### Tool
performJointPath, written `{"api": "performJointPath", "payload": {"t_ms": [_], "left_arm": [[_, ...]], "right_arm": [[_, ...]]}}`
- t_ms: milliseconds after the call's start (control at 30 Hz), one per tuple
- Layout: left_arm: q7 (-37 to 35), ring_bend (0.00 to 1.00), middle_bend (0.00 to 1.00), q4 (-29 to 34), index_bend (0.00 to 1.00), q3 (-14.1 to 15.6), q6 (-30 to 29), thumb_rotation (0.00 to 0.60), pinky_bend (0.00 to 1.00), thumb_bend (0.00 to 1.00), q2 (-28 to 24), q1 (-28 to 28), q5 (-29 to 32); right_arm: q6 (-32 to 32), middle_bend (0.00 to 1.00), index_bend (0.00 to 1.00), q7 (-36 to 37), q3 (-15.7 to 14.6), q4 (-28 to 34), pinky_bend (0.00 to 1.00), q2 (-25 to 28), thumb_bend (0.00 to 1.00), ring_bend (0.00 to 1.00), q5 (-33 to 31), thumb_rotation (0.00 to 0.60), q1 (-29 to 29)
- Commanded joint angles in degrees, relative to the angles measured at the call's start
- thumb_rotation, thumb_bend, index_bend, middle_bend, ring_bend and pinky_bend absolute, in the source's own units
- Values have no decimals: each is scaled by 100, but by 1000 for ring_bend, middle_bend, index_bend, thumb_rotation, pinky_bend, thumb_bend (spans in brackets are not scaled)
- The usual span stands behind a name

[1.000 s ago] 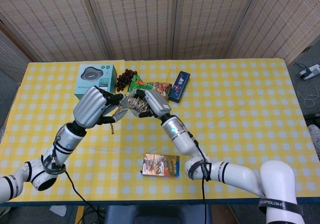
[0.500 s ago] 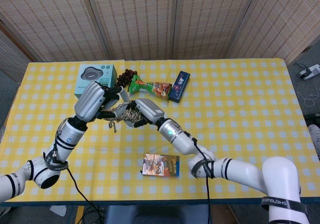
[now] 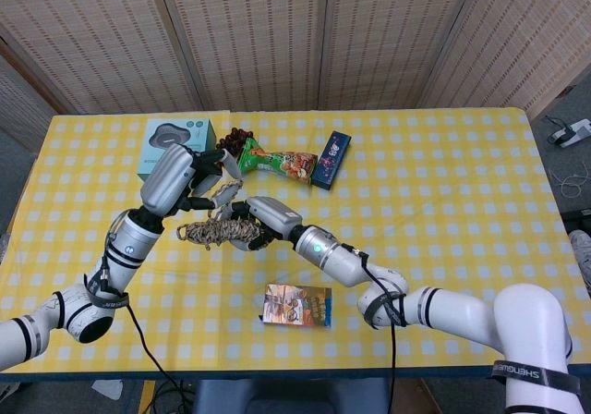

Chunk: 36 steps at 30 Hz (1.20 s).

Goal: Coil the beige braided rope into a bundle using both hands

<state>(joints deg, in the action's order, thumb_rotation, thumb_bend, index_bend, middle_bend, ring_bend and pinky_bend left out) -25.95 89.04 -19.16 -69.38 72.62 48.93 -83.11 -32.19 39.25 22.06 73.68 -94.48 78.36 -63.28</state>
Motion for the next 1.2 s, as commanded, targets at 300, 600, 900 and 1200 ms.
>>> {"api": "performJointPath", "payload": {"t_ms": [300, 600, 900, 1200], "left_arm": [[125, 873, 941, -312, 647, -88, 390, 600, 982, 381, 118, 69, 503], [451, 873, 941, -503, 645, -80, 790, 600, 982, 378, 170, 40, 1070], [957, 873, 939, -524, 641, -47, 1080, 600, 982, 376, 218, -47, 1655], [1250, 873, 937, -481, 639, -59, 1251, 600, 982, 375, 76, -196, 2056]], "right_arm": [[-636, 673, 884, 923, -522, 94, 512, 149, 392, 507, 923, 600, 2], [-1458, 675, 891, 1392, -664, 43, 512, -16, 381, 507, 1123, 600, 98], [-2145, 677, 897, 1448, -629, -126, 514, -326, 360, 507, 1024, 600, 232], [-2583, 680, 901, 1540, -509, -190, 514, -510, 359, 508, 798, 600, 386]]}}
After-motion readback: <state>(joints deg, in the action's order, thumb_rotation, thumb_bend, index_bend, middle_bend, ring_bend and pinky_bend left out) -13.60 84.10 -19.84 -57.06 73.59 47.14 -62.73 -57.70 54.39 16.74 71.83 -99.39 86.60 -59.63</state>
